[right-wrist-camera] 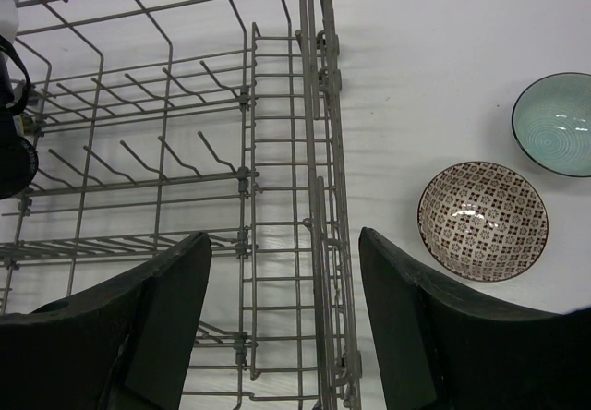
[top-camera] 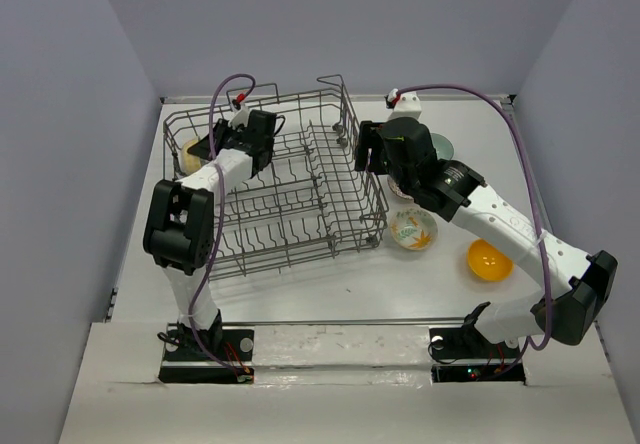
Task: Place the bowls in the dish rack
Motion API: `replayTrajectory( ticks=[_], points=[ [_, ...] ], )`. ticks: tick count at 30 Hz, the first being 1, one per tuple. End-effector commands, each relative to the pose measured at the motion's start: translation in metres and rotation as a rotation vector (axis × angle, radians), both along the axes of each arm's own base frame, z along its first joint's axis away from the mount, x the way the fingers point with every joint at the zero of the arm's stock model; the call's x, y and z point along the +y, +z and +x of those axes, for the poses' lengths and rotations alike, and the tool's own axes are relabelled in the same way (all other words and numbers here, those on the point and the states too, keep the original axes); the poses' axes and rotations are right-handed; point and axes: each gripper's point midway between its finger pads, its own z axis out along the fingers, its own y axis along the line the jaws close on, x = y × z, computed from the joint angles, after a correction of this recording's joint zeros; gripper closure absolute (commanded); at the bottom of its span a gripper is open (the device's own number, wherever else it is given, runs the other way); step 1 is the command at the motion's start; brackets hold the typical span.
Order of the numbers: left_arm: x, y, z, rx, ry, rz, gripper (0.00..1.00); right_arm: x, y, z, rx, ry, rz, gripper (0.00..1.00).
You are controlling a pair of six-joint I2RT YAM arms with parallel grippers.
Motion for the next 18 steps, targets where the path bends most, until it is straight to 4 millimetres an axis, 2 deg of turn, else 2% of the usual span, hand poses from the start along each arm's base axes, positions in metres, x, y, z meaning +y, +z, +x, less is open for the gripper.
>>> replayTrajectory(
  ticks=[1,15,18],
  points=[
    [-0.004,0.008,0.000,-0.017,0.011,0.023,1.00,-0.002,0.023,-0.001,-0.067,-0.021,0.058,0.29],
    [-0.009,-0.004,0.007,0.027,0.003,0.026,1.00,-0.004,0.025,-0.002,-0.072,-0.022,0.057,0.29],
    [-0.009,-0.004,0.007,0.022,0.010,0.026,0.91,-0.004,0.025,-0.002,-0.071,-0.022,0.056,0.29]
  ],
)
